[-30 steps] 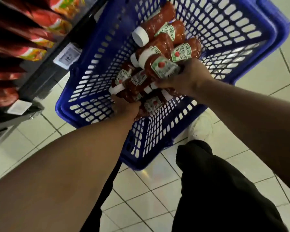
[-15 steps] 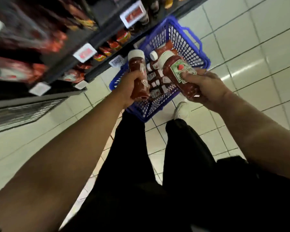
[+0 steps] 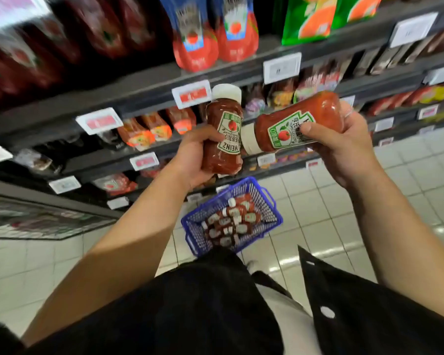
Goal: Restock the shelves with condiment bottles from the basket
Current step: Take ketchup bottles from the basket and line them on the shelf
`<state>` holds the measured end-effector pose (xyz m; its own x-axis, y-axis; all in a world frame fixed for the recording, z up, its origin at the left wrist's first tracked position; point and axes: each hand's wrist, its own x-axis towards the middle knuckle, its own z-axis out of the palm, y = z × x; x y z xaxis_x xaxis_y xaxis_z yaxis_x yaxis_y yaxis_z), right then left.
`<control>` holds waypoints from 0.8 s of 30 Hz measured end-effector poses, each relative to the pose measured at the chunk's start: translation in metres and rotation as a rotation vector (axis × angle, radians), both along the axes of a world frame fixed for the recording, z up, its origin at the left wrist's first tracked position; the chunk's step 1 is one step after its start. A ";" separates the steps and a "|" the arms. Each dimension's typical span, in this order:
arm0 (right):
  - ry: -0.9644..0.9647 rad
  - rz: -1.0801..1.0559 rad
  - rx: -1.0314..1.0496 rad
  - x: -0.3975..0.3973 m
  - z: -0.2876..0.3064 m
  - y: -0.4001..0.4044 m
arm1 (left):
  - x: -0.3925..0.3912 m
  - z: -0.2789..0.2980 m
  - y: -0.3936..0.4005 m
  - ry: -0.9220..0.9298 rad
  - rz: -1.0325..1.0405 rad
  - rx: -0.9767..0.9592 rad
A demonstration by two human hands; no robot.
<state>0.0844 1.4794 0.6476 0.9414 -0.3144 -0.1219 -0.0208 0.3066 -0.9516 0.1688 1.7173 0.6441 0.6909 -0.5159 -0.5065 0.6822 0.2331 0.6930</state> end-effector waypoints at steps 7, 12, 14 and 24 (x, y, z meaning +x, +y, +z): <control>-0.227 -0.048 0.217 0.047 0.087 0.041 | 0.036 0.082 0.029 -0.253 -0.077 -0.174; -0.327 -0.056 0.157 0.071 0.127 0.075 | 0.058 0.118 0.047 -0.333 -0.094 -0.291; -0.345 -0.045 0.121 0.082 0.143 0.086 | 0.066 0.130 0.052 -0.331 -0.117 -0.322; -0.419 0.001 -0.098 0.167 0.213 0.078 | 0.131 0.189 0.042 -0.659 0.084 -0.224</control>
<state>0.2514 1.5570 0.8609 0.9036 -0.3046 0.3014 0.3734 0.2149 -0.9024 0.2995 1.7595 0.8327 0.8595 -0.4906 0.1434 0.1103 0.4519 0.8852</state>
